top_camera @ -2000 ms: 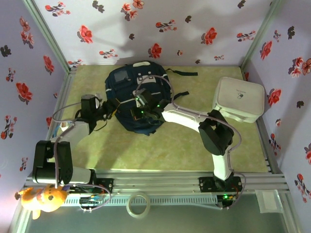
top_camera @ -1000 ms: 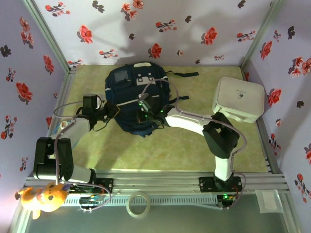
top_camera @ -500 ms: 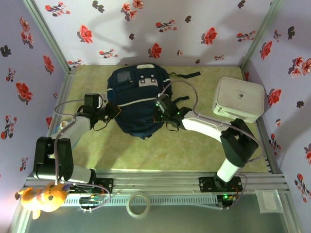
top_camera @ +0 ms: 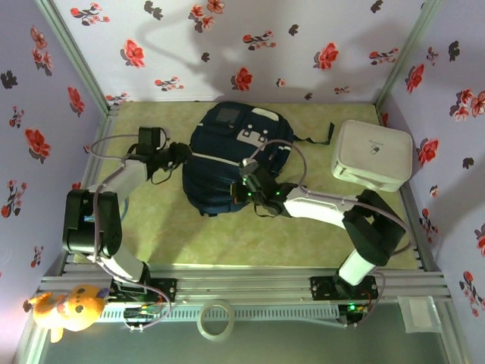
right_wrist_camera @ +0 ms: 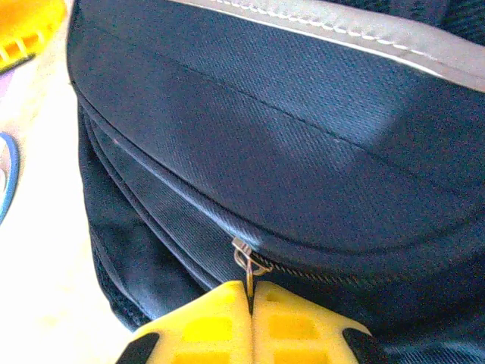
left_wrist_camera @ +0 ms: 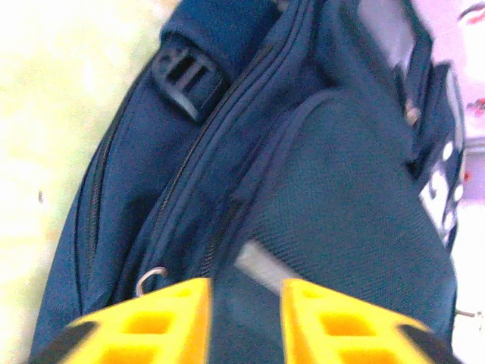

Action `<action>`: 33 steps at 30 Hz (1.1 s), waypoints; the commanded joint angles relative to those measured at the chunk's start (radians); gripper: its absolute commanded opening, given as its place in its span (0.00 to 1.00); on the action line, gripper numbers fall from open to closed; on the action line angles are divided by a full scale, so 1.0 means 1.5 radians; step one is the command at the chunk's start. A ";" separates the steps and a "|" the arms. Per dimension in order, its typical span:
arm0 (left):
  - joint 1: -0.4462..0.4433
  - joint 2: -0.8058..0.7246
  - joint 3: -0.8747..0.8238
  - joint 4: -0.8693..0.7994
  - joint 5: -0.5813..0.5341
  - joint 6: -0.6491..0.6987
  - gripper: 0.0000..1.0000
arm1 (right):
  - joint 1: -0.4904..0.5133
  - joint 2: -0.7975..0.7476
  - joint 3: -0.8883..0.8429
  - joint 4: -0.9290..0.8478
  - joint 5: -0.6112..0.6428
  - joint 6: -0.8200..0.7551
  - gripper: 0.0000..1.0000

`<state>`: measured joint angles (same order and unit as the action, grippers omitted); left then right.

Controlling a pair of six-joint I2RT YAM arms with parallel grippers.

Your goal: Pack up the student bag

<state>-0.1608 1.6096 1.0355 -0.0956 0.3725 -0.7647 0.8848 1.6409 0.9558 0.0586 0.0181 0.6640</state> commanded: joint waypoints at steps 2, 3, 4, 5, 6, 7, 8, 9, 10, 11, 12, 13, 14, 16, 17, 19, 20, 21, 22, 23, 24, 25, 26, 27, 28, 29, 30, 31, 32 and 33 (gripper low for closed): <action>0.007 -0.020 0.000 -0.004 -0.056 -0.001 0.46 | 0.011 0.040 0.061 0.063 -0.011 0.030 0.00; 0.009 -0.033 -0.012 -0.008 -0.054 -0.014 0.51 | 0.012 0.048 0.075 0.065 -0.016 0.032 0.00; 0.010 -0.051 -0.026 0.001 -0.042 -0.027 0.54 | 0.013 0.056 0.089 0.061 -0.024 0.032 0.00; 0.010 -0.066 -0.038 0.013 -0.035 -0.037 0.56 | 0.013 0.062 0.102 0.053 -0.032 0.031 0.00; 0.007 -0.083 -0.048 0.022 -0.035 -0.052 0.59 | 0.013 0.066 0.116 0.037 -0.039 0.028 0.00; 0.006 -0.097 -0.062 0.038 -0.035 -0.067 0.60 | 0.013 0.069 0.129 0.021 -0.043 0.022 0.00; 0.005 -0.108 -0.074 0.052 -0.037 -0.080 0.62 | 0.013 0.070 0.135 0.013 -0.044 0.017 0.00; 0.003 -0.118 -0.088 0.068 -0.043 -0.099 0.63 | 0.013 0.071 0.137 0.010 -0.043 0.013 0.00; 0.000 -0.125 -0.106 0.085 -0.047 -0.119 0.64 | 0.013 0.071 0.137 0.011 -0.041 0.010 0.00; -0.002 -0.129 -0.121 0.101 -0.048 -0.140 0.64 | 0.013 0.071 0.137 0.011 -0.038 0.009 0.00; -0.004 -0.130 -0.136 0.119 -0.046 -0.163 0.64 | 0.013 0.072 0.137 0.012 -0.032 0.007 0.00; -0.007 -0.129 -0.146 0.136 -0.040 -0.181 0.64 | 0.013 0.070 0.138 0.016 -0.028 0.008 0.00; -0.008 -0.124 -0.153 0.147 -0.029 -0.196 0.64 | 0.013 0.071 0.138 0.019 -0.025 0.008 0.00; -0.012 -0.113 -0.161 0.174 0.001 -0.232 0.62 | 0.013 0.070 0.140 0.024 -0.023 0.012 0.00; -0.014 -0.108 -0.165 0.190 0.013 -0.247 0.61 | 0.013 0.071 0.141 0.024 -0.027 0.012 0.00; -0.023 -0.107 -0.176 0.222 0.019 -0.277 0.59 | 0.013 0.074 0.146 0.017 -0.032 0.016 0.00; -0.027 -0.106 -0.175 0.221 0.018 -0.280 0.58 | 0.014 0.073 0.147 0.014 -0.035 0.018 0.00; -0.030 -0.105 -0.175 0.217 0.016 -0.282 0.57 | 0.014 0.072 0.145 0.017 -0.037 0.020 0.00; -0.031 -0.102 -0.176 0.217 0.016 -0.285 0.57 | 0.015 0.071 0.140 0.023 -0.035 0.022 0.00; -0.033 -0.100 -0.178 0.218 0.017 -0.286 0.56 | 0.016 0.069 0.133 0.032 -0.033 0.024 0.00; -0.035 -0.096 -0.180 0.217 0.016 -0.288 0.55 | 0.017 0.069 0.127 0.043 -0.032 0.027 0.00; -0.035 -0.090 -0.182 0.215 0.016 -0.290 0.54 | 0.017 0.070 0.123 0.048 -0.032 0.032 0.00; -0.036 -0.085 -0.184 0.213 0.016 -0.295 0.53 | 0.017 0.071 0.123 0.048 -0.030 0.035 0.00; -0.036 -0.079 -0.188 0.215 0.016 -0.303 0.51 | 0.017 0.073 0.122 0.049 -0.029 0.039 0.00; -0.037 -0.075 -0.191 0.217 0.017 -0.309 0.50 | 0.018 0.073 0.122 0.050 -0.029 0.042 0.00; -0.037 -0.071 -0.192 0.217 0.016 -0.311 0.49 | 0.018 0.074 0.121 0.051 -0.026 0.046 0.00; -0.038 -0.067 -0.190 0.216 0.015 -0.312 0.49 | 0.019 0.073 0.121 0.051 -0.024 0.048 0.00; -0.039 -0.062 -0.188 0.216 0.015 -0.313 0.49 | 0.019 0.075 0.121 0.050 -0.023 0.050 0.00; -0.042 -0.056 -0.186 0.219 0.017 -0.314 0.48 | 0.018 0.076 0.123 0.045 -0.021 0.051 0.00; -0.044 -0.052 -0.183 0.226 0.016 -0.312 0.47 | 0.019 0.078 0.124 0.040 -0.022 0.051 0.00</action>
<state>-0.2138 1.5116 0.7597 0.2131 0.3851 -1.2110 0.9016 1.7493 1.1336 0.0559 -0.0265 0.7197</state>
